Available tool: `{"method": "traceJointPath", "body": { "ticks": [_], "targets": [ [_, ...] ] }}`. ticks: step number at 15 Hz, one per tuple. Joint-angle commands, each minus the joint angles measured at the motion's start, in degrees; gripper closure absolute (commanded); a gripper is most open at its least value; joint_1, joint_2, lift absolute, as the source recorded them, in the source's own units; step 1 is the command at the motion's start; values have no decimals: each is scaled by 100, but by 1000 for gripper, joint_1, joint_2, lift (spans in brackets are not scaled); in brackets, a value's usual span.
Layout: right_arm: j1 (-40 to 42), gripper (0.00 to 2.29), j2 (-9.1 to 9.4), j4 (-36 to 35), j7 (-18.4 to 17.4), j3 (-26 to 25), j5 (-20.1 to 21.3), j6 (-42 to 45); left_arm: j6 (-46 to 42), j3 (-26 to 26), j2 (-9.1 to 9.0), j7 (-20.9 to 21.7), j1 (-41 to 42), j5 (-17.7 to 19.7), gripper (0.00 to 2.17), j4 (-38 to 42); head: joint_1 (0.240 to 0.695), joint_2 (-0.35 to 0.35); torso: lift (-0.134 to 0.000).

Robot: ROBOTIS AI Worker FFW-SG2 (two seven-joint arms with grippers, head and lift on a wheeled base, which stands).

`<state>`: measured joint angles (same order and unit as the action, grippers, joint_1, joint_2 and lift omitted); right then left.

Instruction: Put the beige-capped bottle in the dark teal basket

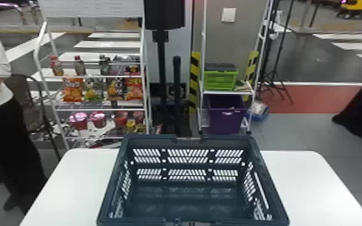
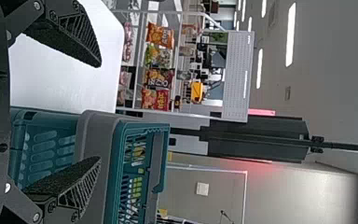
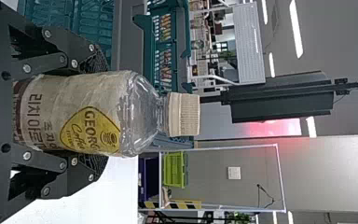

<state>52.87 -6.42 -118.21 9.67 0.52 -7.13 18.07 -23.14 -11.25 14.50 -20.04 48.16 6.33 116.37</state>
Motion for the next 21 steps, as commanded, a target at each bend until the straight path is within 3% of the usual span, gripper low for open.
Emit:
{"method": "traceJointPath", "body": {
  "ticks": [1, 9, 12, 16, 21],
  "targets": [
    [13, 2226, 0, -9, 0, 1, 1, 8, -10, 0, 0, 0, 1, 0, 184, 8, 499, 0, 0],
    [22, 2226, 9, -71, 0, 1, 1, 25, 8, 0, 9, 0, -8, 0, 184, 8, 499, 0, 0],
    [83, 2226, 9, -528, 0, 1, -8, -63, 8, 0, 9, 0, -8, 0, 184, 8, 499, 0, 0],
    [-128, 2226, -18, -1284, 0, -8, 1, -854, 8, 0, 9, 0, -8, 0, 184, 0, 499, 0, 0],
    [-866, 2226, 35, -1917, -70, 54, 36, -2488, 8, 0, 9, 0, 1, 0, 184, 44, 499, 0, 0]
  ]
}}
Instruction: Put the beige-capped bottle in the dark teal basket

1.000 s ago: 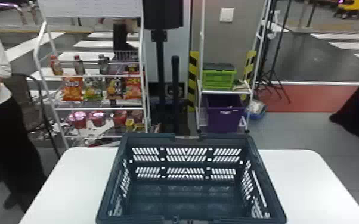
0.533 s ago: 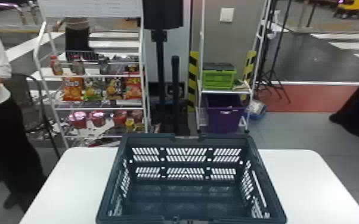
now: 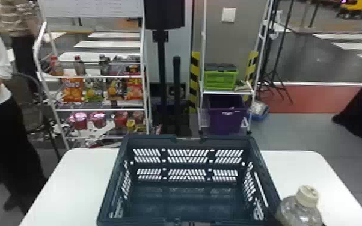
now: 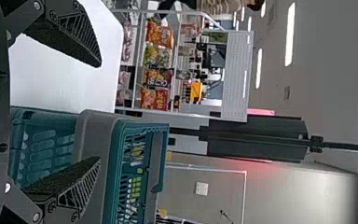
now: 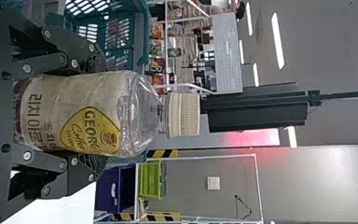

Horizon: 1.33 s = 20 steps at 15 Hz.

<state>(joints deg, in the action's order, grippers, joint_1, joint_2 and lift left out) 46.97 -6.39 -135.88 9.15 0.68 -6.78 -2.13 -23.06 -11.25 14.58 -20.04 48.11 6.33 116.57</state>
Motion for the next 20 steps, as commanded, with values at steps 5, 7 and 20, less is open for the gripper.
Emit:
{"method": "traceJointPath", "body": {
  "ticks": [5, 7, 20],
  "targets": [
    [-1603, 2226, 226, -264, -115, 653, 344, -2368, -18, 0, 1, 9, 50, -18, 184, 15, 499, 0, 0],
    [-2069, 2223, 411, -159, -159, 838, 414, -2825, -35, 0, 1, 17, 76, -26, 184, 24, 499, 0, 0],
    [-4741, 2223, 358, 1749, -1020, 1646, -175, -5321, -35, 9, 106, -18, 225, -35, 184, 120, 499, 0, 0]
  ]
}}
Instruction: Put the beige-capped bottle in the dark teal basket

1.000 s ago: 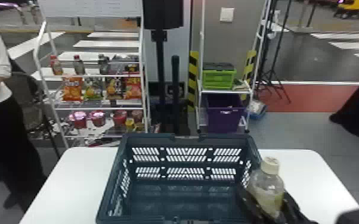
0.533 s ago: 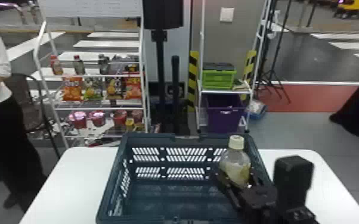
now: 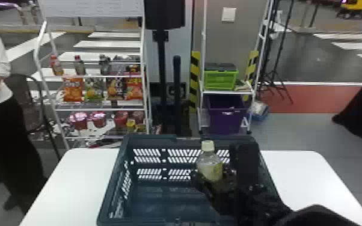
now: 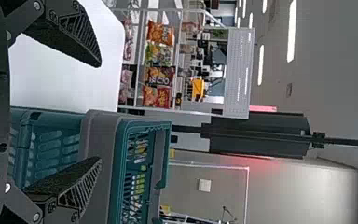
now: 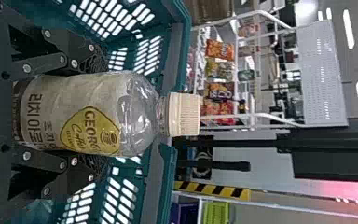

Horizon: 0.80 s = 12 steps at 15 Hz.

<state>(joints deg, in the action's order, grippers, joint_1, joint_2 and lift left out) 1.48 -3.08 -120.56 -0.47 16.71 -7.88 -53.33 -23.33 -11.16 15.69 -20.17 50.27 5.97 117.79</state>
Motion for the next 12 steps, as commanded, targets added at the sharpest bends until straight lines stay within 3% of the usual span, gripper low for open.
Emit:
{"method": "traceJointPath", "body": {
  "ticks": [1, 3, 7, 12],
  "targets": [
    [-411, 2223, 62, 446, -94, 52, -170, -640, -8, 0, -5, -5, 9, 0, 184, -2, 499, 0, 0],
    [-781, 2223, 115, 824, -102, 52, -390, -1203, 9, 0, -5, -5, 9, 0, 184, -2, 499, 0, 0],
    [-1308, 2219, 313, 1580, -102, 52, -566, -1484, -8, 0, -5, -5, 36, -9, 184, -2, 499, 0, 0],
    [-1862, 2206, 313, 2599, -181, 34, -768, -1466, -114, 9, -5, -5, 80, -9, 184, -28, 499, 0, 0]
  ]
}}
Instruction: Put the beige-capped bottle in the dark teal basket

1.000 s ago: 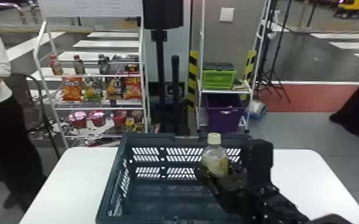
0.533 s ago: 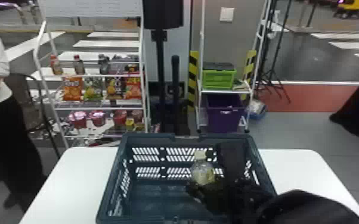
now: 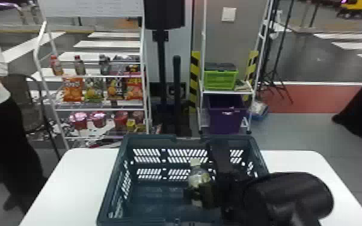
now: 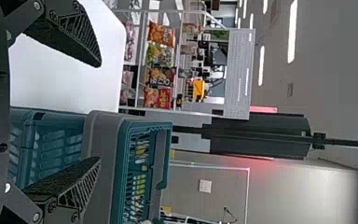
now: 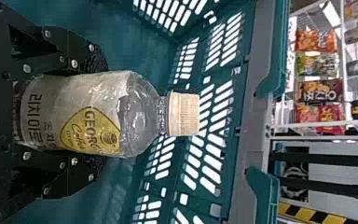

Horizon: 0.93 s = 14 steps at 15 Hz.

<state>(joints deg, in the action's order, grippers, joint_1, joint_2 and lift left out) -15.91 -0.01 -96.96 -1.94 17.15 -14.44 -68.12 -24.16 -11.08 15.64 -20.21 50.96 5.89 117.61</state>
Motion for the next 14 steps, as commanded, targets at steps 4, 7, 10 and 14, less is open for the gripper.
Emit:
{"method": "traceJointPath", "body": {
  "ticks": [4, 7, 10, 14],
  "targets": [
    [-220, 2051, 6, 423, -34, -10, -173, 48, -190, 27, 0, 0, 37, 0, 184, -54, 499, 0, 0],
    [-220, 1183, 6, 485, -43, -54, -323, 101, -190, 27, 0, 0, 37, 0, 184, -63, 499, 0, 0],
    [-185, 2, 6, 441, -114, -71, -384, 83, -225, 27, 0, 0, 46, 0, 184, -63, 499, 0, 0],
    [-79, 43, 6, 221, -122, -124, -376, 48, -278, 27, 0, 0, 72, 0, 184, -63, 499, 0, 0]
  ]
}}
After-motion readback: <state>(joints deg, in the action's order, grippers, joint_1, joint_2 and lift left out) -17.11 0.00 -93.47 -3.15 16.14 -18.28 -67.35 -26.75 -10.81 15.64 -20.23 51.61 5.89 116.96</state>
